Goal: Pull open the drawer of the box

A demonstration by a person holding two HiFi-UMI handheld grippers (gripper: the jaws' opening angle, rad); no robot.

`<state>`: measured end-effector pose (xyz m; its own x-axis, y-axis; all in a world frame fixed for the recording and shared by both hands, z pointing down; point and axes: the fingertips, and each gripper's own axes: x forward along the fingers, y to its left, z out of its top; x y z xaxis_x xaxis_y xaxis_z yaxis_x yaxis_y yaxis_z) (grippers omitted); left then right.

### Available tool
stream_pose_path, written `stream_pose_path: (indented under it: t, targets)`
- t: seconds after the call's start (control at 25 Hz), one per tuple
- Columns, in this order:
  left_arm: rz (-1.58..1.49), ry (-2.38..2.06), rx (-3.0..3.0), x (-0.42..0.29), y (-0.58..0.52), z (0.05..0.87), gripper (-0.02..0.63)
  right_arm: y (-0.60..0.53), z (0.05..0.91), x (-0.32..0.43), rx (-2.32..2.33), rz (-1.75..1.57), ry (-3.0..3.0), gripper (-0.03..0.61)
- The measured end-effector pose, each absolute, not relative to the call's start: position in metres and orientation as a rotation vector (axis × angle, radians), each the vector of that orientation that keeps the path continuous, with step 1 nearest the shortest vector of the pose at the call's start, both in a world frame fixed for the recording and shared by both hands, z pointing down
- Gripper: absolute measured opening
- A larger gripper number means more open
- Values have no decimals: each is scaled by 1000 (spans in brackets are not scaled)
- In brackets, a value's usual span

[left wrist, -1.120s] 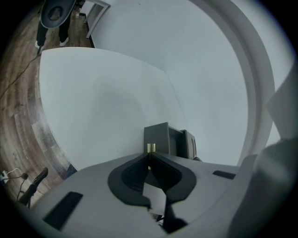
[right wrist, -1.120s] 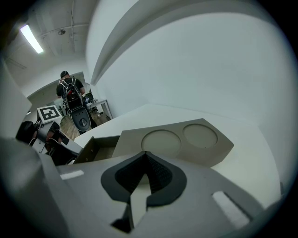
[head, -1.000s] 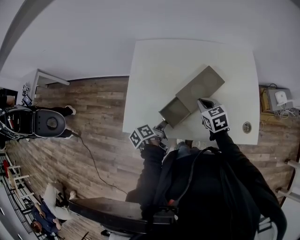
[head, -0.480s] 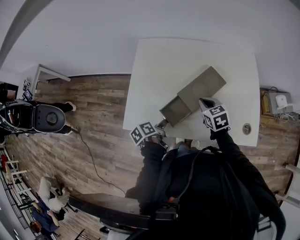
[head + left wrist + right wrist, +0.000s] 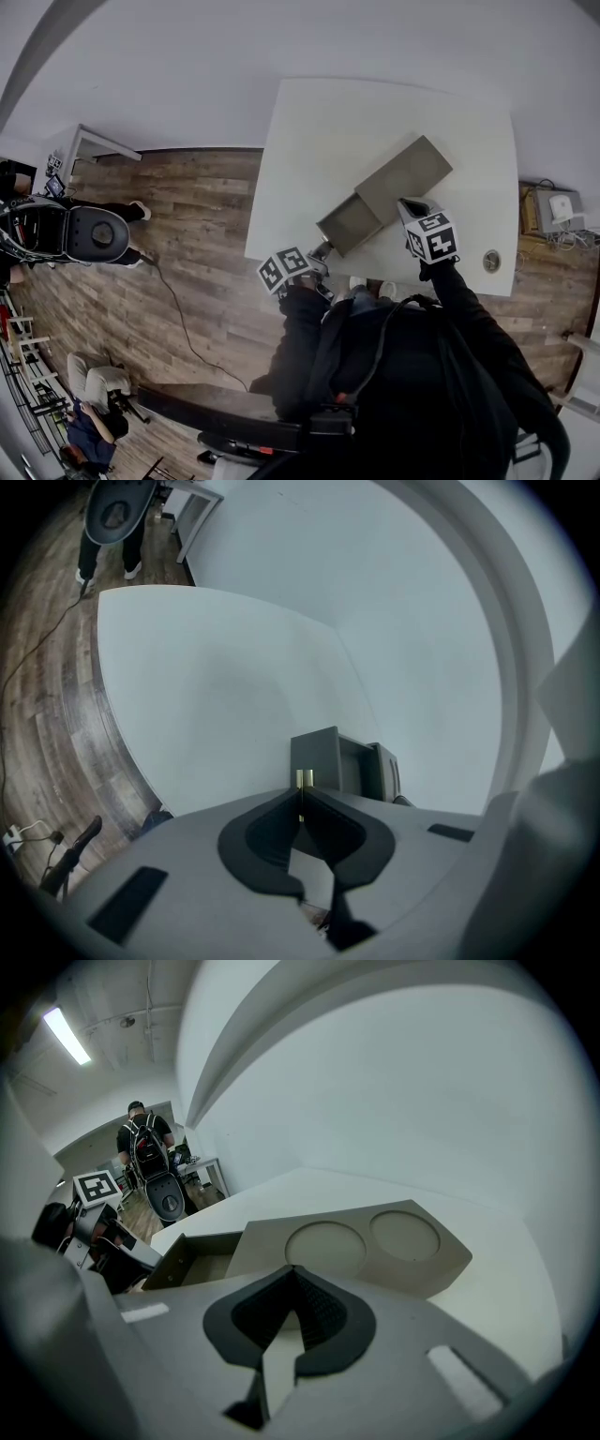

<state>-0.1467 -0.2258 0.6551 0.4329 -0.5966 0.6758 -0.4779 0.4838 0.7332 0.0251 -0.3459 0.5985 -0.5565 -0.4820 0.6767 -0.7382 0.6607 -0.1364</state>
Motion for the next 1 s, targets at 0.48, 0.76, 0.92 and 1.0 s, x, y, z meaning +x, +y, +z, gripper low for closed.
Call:
stream_pose_path:
  t: [0.48, 0.76, 0.92, 1.0]
  targets:
    - [-103, -1203, 1132, -151, -219, 656, 17, -344, 599, 25, 933, 542, -2260, -8]
    - [-107, -1199, 1134, -152, -222, 655, 17, -346, 598, 25, 930, 533, -2251, -8]
    - [-103, -1199, 1127, -155, -219, 655, 17, -346, 598, 23, 927, 534, -2248, -8]
    - [-104, -1201, 1125, -157, -219, 655, 17, -347, 598, 23, 926, 534, -2249, -8]
